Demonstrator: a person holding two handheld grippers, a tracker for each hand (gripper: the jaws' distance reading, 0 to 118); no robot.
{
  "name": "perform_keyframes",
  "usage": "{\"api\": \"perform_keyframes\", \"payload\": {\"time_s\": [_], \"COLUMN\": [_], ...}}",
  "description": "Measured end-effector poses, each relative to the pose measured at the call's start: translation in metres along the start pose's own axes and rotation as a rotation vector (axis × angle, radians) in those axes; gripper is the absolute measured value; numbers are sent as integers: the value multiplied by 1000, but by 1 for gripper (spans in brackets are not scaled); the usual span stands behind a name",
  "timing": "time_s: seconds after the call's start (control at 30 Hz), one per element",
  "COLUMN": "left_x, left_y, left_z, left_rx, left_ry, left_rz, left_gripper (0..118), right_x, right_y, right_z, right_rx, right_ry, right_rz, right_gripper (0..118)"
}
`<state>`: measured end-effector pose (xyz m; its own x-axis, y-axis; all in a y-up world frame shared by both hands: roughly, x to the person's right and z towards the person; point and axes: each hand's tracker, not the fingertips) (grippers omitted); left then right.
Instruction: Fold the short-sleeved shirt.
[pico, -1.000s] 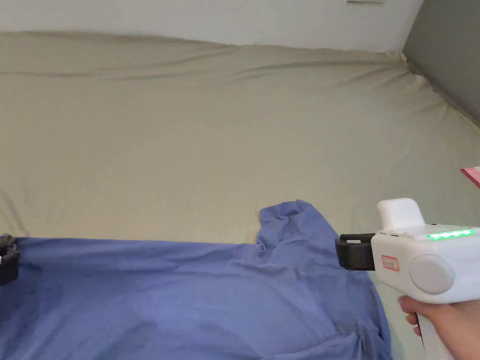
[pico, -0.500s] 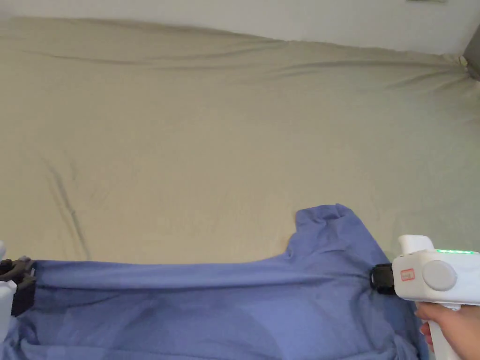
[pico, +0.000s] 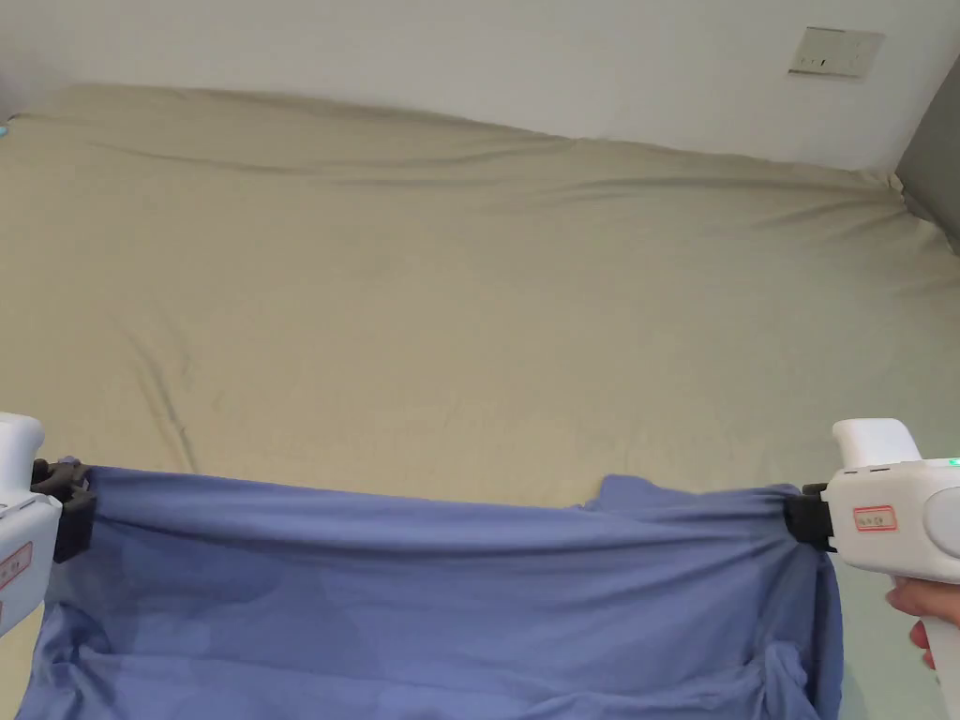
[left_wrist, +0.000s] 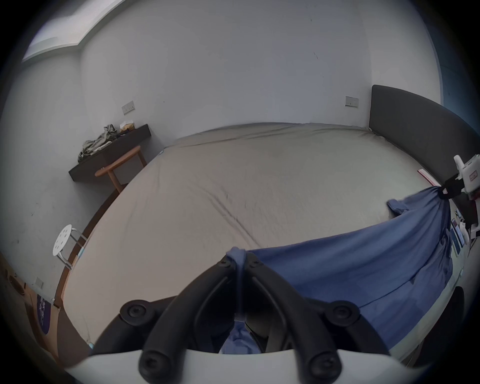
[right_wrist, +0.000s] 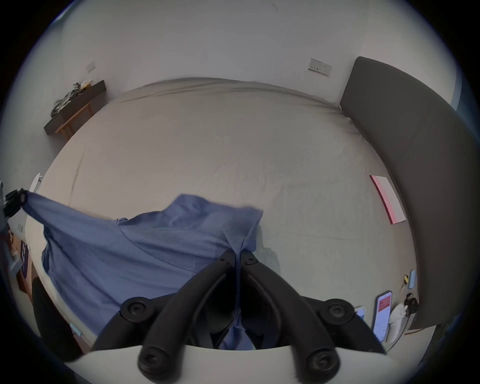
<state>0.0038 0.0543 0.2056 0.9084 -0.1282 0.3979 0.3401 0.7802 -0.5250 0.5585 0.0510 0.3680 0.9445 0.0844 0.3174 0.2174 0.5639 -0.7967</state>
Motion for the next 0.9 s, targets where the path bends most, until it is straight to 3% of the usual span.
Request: {"api": "perform_keyframes", "payload": {"time_s": [0.4,0.9], "left_x": [-13,-18], "left_y": [-63,-157], "left_z": [44,12], "left_rx": [-122,-386], "left_ry": [-31,-83], "left_rz": [-70,-161], "left_gripper": [3,3], "right_x": [-11,-27], "right_y": [-98,-186], "right_z": [81,23], "right_rx": [-123,-422], "right_ry": [58,89], "right_rz": [111,156], "right_gripper": [6,6]}}
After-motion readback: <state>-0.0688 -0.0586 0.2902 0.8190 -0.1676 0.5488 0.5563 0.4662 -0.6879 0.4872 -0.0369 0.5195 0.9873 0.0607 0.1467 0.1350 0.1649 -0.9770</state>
